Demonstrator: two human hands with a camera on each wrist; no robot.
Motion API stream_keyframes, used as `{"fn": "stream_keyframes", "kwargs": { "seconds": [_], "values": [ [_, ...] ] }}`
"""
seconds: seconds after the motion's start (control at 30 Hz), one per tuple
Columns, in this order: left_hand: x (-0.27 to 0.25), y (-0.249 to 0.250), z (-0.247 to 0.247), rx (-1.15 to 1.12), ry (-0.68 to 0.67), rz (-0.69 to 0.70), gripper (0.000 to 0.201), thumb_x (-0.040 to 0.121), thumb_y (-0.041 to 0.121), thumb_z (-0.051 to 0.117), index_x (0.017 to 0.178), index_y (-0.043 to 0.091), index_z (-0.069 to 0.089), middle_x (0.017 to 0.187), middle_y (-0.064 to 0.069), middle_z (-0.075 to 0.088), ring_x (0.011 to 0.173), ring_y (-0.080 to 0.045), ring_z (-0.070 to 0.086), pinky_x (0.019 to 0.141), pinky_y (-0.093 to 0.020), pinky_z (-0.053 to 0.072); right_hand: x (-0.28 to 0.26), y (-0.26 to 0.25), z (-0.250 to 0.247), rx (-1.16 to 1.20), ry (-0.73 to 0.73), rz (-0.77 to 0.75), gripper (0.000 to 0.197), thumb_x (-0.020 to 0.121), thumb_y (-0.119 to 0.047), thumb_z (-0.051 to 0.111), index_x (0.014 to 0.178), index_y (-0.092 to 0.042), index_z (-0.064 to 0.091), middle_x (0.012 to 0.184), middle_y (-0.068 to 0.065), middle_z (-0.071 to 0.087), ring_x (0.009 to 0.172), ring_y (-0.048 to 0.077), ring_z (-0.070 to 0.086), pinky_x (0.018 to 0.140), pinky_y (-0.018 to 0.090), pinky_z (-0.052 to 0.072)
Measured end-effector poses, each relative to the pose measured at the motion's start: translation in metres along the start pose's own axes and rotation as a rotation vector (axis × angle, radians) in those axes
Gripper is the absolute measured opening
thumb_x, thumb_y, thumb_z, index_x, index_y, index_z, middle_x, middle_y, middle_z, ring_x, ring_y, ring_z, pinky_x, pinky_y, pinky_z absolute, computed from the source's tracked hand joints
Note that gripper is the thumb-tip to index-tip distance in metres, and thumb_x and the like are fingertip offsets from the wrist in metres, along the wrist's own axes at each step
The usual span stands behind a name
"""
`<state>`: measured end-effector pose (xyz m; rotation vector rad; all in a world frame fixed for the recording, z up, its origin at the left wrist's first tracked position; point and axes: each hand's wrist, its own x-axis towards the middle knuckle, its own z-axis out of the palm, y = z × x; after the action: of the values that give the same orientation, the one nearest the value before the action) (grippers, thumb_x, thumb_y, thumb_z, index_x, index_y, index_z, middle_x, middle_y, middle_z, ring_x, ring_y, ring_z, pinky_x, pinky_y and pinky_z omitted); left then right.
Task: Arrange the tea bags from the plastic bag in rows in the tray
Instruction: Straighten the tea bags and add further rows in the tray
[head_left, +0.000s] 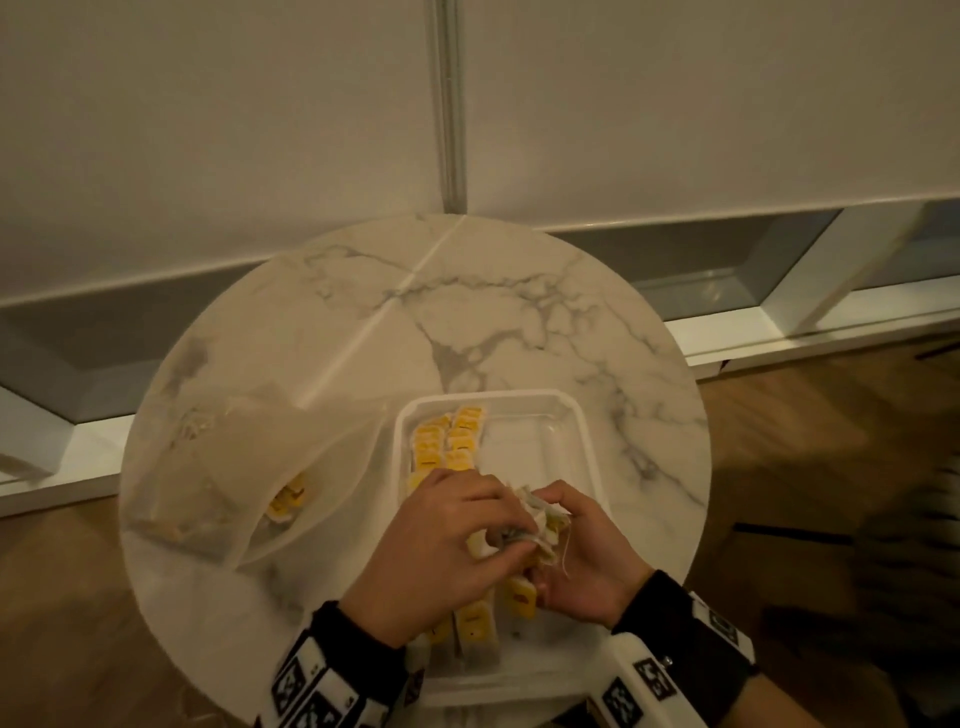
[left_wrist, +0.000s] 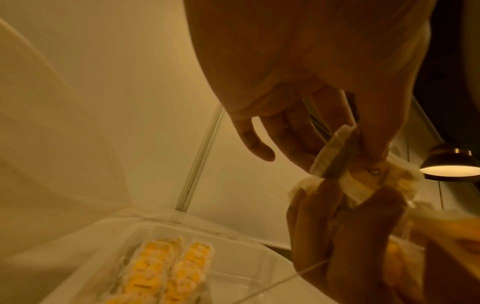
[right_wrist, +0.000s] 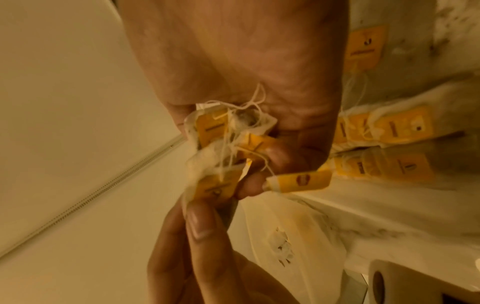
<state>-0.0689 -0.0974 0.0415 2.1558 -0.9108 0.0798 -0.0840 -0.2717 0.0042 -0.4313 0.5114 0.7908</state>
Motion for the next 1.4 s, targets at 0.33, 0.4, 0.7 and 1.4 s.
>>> {"fn": "stream_keyframes", "kwargs": {
  "seconds": [0.33,0.4,0.7,1.4],
  "values": [
    [0.018,-0.005,0.011,-0.475,0.402,-0.439,0.008,0.084,0.012,0.070,0.087,0.020,0.071,0.081,0.004,0.072,0.071,-0.014,0.070,0.067,-0.024,0.054,-0.011,-0.016,-0.028,-0.026,0.072,-0.062,0.018,0.089,-0.020,0.040,0.083,-0.008,0.052,0.070,0.009,0.052,0.054,0.017,0.046,0.043,0.026,0.036],
    [0.023,-0.016,0.017,-0.561,0.446,-0.547,0.013,0.088,-0.001,0.068,0.091,0.011,0.066,0.080,0.000,0.070,0.065,-0.017,0.069,0.058,-0.026,0.053,-0.014,-0.017,-0.030,-0.035,0.074,-0.073,0.015,0.088,-0.019,0.041,0.082,-0.008,0.050,0.069,0.010,0.051,0.052,0.017,0.044,0.043,0.027,0.039],
    [0.049,-0.025,0.017,-0.525,0.426,-0.590,0.037,0.086,-0.011,0.055,0.101,0.021,0.066,0.083,0.002,0.065,0.064,-0.023,0.059,0.051,-0.035,0.053,-0.038,-0.029,-0.021,-0.150,-0.130,-0.149,0.020,0.078,-0.020,0.060,0.081,-0.012,0.042,0.063,0.006,0.042,0.052,0.014,0.039,0.050,0.027,0.036],
    [0.105,-0.090,0.045,0.219,-0.148,-0.722,0.015,0.081,0.048,0.073,0.076,0.035,0.072,0.073,0.017,0.064,0.072,-0.007,0.062,0.067,-0.027,0.047,-0.045,-0.042,-0.041,-0.245,0.018,-0.157,0.023,0.087,-0.018,0.043,0.068,-0.007,0.051,0.063,0.008,0.043,0.048,0.015,0.040,0.048,0.027,0.036]
  ]
}}
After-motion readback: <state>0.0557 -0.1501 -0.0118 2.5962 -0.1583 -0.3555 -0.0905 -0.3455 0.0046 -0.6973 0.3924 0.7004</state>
